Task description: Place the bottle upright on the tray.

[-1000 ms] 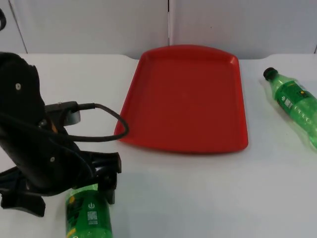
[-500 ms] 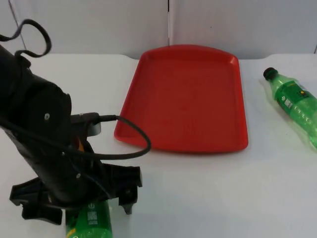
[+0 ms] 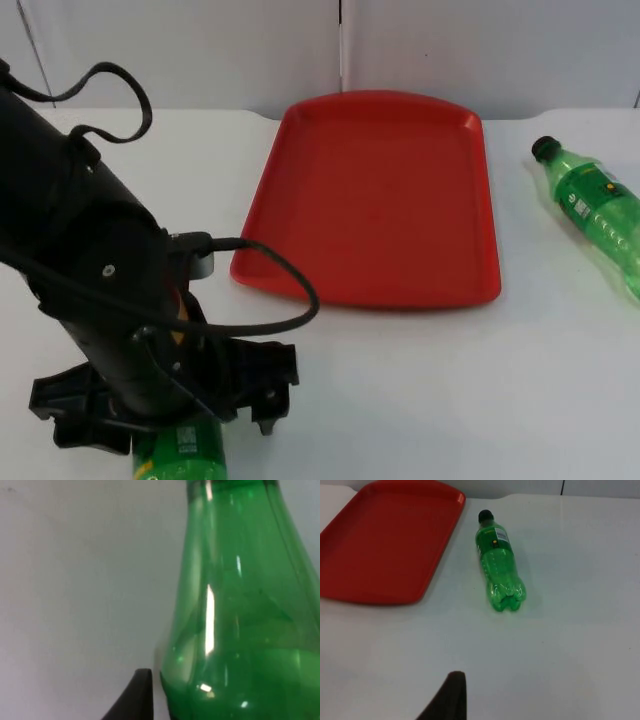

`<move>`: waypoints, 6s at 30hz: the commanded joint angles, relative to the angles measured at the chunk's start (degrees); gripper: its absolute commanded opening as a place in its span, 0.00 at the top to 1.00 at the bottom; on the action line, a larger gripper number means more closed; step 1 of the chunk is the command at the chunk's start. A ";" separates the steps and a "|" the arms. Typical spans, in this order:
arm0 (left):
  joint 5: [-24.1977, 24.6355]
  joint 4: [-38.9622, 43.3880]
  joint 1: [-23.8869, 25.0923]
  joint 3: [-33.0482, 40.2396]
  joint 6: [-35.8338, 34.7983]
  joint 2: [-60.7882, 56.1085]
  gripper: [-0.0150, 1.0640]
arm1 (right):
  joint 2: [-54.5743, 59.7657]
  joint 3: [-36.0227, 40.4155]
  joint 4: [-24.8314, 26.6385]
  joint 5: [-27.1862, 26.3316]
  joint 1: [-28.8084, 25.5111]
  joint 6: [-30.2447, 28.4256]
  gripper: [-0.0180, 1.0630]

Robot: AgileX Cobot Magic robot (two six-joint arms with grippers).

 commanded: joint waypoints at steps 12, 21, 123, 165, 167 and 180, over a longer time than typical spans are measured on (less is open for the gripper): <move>0.04 0.67 -0.40 0.01 -2.48 0.07 0.01 | -0.19 -0.01 0.03 -0.21 -0.26 -0.01 0.01; 0.42 0.21 -0.40 0.01 -2.44 1.66 0.01 | -0.19 -0.01 0.03 -0.21 -0.26 -0.01 0.01; 14.36 86.63 -0.27 -20.86 -58.54 -18.13 0.99 | -0.19 -0.01 0.25 -0.21 -0.26 -0.01 0.01; -62.62 35.28 19.90 -33.66 6.48 1.07 0.99 | -0.19 -0.01 0.25 -0.21 -0.26 -0.01 0.01; -62.38 35.14 19.78 -33.66 12.56 2.01 0.99 | -0.19 -0.01 0.25 -0.21 -0.26 -0.01 0.01; -75.24 16.18 19.65 -33.79 36.75 14.48 0.99 | -0.19 -0.01 0.25 -0.21 -0.26 -0.01 0.01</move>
